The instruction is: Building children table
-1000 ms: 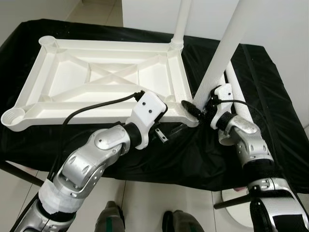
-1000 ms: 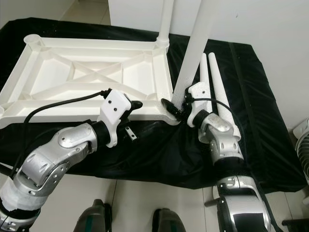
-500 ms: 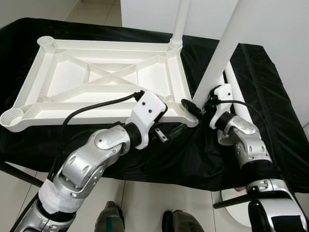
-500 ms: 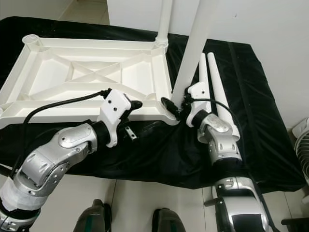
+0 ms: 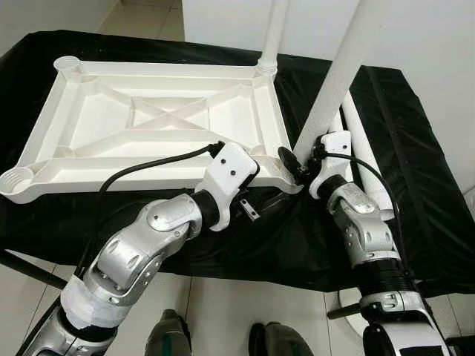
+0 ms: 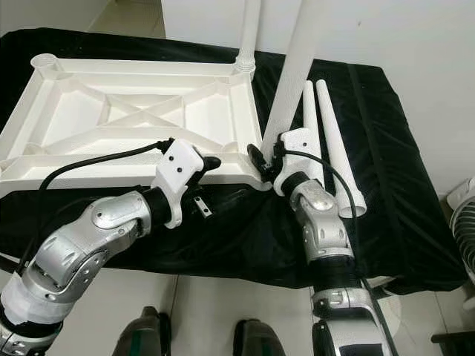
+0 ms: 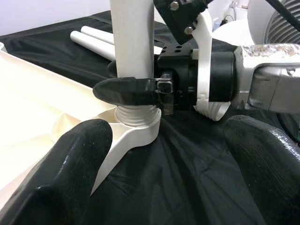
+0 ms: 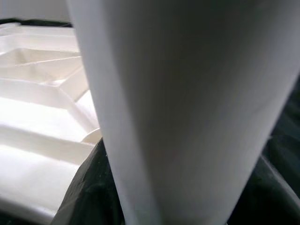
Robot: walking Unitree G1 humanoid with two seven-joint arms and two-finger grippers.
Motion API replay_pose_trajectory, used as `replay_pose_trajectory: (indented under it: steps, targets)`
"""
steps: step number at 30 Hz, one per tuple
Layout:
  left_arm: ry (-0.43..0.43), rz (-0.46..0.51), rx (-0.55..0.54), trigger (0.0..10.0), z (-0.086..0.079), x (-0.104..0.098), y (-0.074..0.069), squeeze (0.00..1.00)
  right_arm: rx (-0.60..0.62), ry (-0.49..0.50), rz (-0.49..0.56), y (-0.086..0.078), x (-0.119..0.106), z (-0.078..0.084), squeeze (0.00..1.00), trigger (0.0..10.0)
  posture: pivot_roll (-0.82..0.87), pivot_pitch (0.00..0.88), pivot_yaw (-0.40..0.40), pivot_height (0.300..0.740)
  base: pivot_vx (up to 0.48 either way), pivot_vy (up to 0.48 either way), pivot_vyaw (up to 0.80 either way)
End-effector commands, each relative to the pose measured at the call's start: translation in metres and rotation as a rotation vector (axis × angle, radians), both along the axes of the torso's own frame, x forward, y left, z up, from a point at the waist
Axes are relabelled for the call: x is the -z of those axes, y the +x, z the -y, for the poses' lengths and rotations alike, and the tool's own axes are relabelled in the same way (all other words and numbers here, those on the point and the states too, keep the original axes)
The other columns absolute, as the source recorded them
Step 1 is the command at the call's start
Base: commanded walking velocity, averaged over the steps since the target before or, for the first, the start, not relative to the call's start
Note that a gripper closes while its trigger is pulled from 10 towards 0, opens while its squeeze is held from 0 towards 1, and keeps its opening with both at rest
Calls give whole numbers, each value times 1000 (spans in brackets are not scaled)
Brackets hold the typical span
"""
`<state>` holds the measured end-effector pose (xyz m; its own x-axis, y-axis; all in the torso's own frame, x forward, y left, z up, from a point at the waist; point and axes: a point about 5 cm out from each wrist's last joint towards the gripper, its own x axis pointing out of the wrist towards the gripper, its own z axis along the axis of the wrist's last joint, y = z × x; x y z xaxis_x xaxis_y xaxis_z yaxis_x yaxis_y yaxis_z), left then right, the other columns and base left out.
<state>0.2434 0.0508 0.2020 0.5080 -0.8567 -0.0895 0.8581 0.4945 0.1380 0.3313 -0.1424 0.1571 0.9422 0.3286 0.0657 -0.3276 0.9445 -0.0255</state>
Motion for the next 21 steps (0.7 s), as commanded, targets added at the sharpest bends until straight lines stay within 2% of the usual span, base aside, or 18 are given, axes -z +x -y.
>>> replay_pose_trajectory:
  steps: [1,4,5,11,13,15,18,21]
  targets:
    - [3,-18,76,10000,4,3,-6,0,43,-1,-72,-3,14,-1,0,10000,98,75,-30,740,0,0,0]
    - [2,-18,76,10000,4,3,-6,0,94,14,-79,-6,15,-5,0,10000,99,71,-33,740,0,0,0]
    - [2,-17,75,10000,4,3,-6,0,165,45,-87,-11,17,-13,0,10000,99,71,-33,740,0,0,0]
    - [0,-18,75,10000,4,3,-6,0,270,64,-92,-16,17,-20,0,10000,100,68,-38,740,0,0,0]
    - [0,-18,74,10000,4,3,-6,0,385,73,-117,-18,18,-22,0,10000,102,65,-40,740,0,0,0]
    - [-1,-18,73,10000,4,3,-7,0,419,83,-121,-19,17,-24,0,10000,102,65,-40,740,0,0,0]
    - [0,-17,72,10000,4,3,-7,0,391,118,-128,-20,16,-35,0,10000,105,63,-41,740,0,0,0]
    - [1,-18,71,10000,4,4,-7,0,387,122,-123,-22,15,-35,0,10000,104,62,-41,740,0,0,0]
